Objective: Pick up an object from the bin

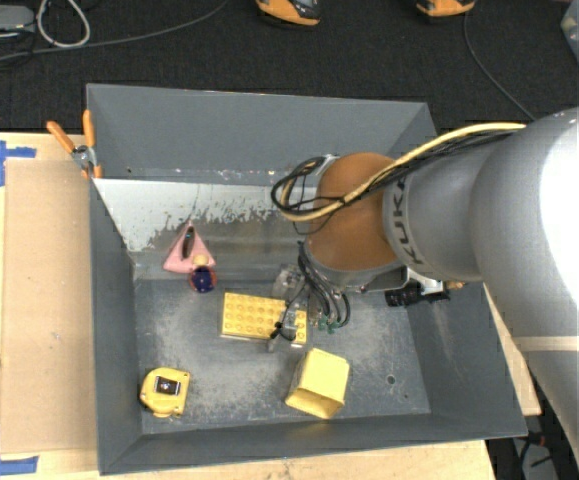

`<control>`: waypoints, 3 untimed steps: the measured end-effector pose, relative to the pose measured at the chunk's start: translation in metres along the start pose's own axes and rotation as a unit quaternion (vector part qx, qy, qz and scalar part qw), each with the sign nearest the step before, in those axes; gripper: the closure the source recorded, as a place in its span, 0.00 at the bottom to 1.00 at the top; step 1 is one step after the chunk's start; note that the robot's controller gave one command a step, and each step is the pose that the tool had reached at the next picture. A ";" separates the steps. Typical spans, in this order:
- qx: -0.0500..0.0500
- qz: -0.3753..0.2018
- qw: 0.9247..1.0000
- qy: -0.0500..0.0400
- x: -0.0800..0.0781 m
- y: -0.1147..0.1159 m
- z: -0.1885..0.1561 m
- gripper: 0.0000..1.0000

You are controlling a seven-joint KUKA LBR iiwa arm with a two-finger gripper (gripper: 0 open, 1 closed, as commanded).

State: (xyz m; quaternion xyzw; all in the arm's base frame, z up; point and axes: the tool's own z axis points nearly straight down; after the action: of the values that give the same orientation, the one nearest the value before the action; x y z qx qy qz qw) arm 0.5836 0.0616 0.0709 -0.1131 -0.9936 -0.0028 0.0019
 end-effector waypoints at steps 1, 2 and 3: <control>0.000 0.000 1.000 0.000 0.000 0.000 0.000 1.00; 0.001 0.000 1.000 0.003 0.005 0.022 -0.064 1.00; 0.003 -0.006 1.000 0.004 0.021 -0.006 -0.114 1.00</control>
Offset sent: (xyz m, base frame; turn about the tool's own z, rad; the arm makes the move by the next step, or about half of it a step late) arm 0.0025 0.0426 0.1226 0.0006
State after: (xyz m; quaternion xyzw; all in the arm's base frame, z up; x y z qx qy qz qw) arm 0.5618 0.0594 0.1851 -0.1071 -0.9942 -0.0002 0.0061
